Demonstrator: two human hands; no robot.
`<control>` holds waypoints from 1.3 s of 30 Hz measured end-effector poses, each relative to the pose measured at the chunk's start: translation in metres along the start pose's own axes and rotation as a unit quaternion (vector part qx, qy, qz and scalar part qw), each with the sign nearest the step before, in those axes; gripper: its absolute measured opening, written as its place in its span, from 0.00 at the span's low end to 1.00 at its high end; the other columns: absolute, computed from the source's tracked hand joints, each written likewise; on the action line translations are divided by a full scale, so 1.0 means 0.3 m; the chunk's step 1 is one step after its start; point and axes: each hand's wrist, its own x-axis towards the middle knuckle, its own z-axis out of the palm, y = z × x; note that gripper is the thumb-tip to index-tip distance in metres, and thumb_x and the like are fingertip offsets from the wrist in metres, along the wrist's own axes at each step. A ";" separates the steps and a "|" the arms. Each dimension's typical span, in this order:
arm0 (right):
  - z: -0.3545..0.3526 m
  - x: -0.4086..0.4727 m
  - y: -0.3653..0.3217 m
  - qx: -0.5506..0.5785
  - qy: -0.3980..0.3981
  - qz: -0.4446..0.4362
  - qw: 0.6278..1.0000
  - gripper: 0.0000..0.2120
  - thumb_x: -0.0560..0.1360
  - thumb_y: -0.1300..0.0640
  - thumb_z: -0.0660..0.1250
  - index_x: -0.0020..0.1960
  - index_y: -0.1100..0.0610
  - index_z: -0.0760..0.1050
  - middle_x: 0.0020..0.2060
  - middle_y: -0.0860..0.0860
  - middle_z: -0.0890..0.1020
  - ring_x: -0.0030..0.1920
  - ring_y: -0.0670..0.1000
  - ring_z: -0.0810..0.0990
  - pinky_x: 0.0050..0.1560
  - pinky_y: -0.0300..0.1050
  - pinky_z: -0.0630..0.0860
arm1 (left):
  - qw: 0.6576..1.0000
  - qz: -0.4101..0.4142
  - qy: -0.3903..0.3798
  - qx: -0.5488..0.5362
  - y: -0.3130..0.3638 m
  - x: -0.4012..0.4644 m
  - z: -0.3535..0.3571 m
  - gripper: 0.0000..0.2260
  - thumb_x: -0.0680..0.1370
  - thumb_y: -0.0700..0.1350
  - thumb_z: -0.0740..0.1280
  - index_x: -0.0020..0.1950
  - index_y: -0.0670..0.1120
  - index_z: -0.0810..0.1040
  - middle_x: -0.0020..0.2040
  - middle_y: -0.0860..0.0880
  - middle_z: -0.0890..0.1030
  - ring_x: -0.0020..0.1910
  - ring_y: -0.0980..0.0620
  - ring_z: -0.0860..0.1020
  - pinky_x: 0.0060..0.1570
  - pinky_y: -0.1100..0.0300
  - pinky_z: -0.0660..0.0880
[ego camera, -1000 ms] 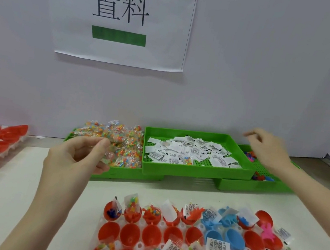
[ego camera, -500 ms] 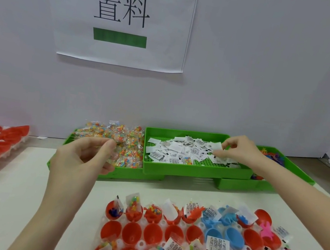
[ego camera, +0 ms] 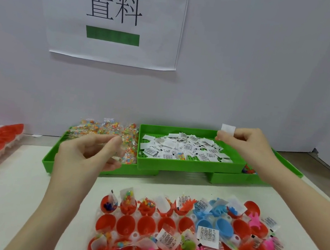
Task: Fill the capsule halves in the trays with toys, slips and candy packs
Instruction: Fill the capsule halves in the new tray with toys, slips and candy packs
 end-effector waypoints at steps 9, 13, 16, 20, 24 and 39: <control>-0.068 -0.397 -0.122 0.199 -0.137 -0.025 0.970 0.24 0.69 0.43 0.68 0.22 0.54 0.66 0.21 0.44 0.65 0.29 0.52 0.70 0.34 0.32 0.65 | 0.962 -0.128 -0.241 -0.031 0.102 -0.207 0.200 0.07 0.76 0.44 0.65 0.42 0.46 0.83 0.38 0.49 0.85 0.31 0.57 0.81 0.33 0.70 0.76; -0.079 -0.440 -0.115 0.208 -0.132 -0.029 0.969 0.21 0.65 0.46 0.64 0.24 0.62 0.68 0.20 0.47 0.67 0.24 0.43 0.64 0.30 0.30 0.63 | 0.941 -0.145 -0.302 -0.048 0.137 -0.277 0.271 0.13 0.76 0.49 0.64 0.34 0.53 0.82 0.37 0.52 0.84 0.35 0.56 0.83 0.36 0.71 0.76; -0.096 -0.471 -0.114 0.197 -0.150 -0.054 0.967 0.14 0.66 0.48 0.62 0.34 0.54 0.83 0.33 0.47 0.84 0.35 0.36 0.79 0.39 0.27 0.72 | 0.942 -0.115 -0.314 -0.031 0.157 -0.319 0.307 0.07 0.75 0.46 0.66 0.38 0.53 0.81 0.41 0.46 0.84 0.36 0.58 0.82 0.41 0.68 0.78; -0.141 -0.502 -0.082 0.129 -0.082 -0.083 0.985 0.14 0.64 0.44 0.64 0.47 0.43 0.81 0.34 0.35 0.81 0.44 0.51 0.82 0.41 0.39 0.77 | 0.930 -0.170 -0.313 -0.088 0.176 -0.346 0.344 0.08 0.74 0.38 0.68 0.38 0.47 0.84 0.37 0.46 0.84 0.33 0.55 0.82 0.41 0.66 0.79; -0.185 -0.522 -0.055 0.061 -0.016 -0.097 0.993 0.27 0.61 0.41 0.66 0.59 0.44 0.73 0.24 0.47 0.65 0.25 0.42 0.65 0.30 0.28 0.65 | 0.922 -0.208 -0.314 -0.089 0.182 -0.373 0.370 0.07 0.72 0.36 0.70 0.36 0.44 0.83 0.34 0.45 0.83 0.30 0.53 0.82 0.36 0.68 0.78; -0.240 -0.589 0.046 0.297 -0.101 0.017 0.949 0.11 0.77 0.61 0.54 0.51 0.54 0.74 0.33 0.47 0.81 0.33 0.40 0.74 0.34 0.30 0.70 | 0.930 -0.139 -0.333 0.077 0.087 -0.459 0.396 0.11 0.75 0.38 0.67 0.34 0.50 0.77 0.32 0.54 0.78 0.28 0.61 0.79 0.38 0.75 0.75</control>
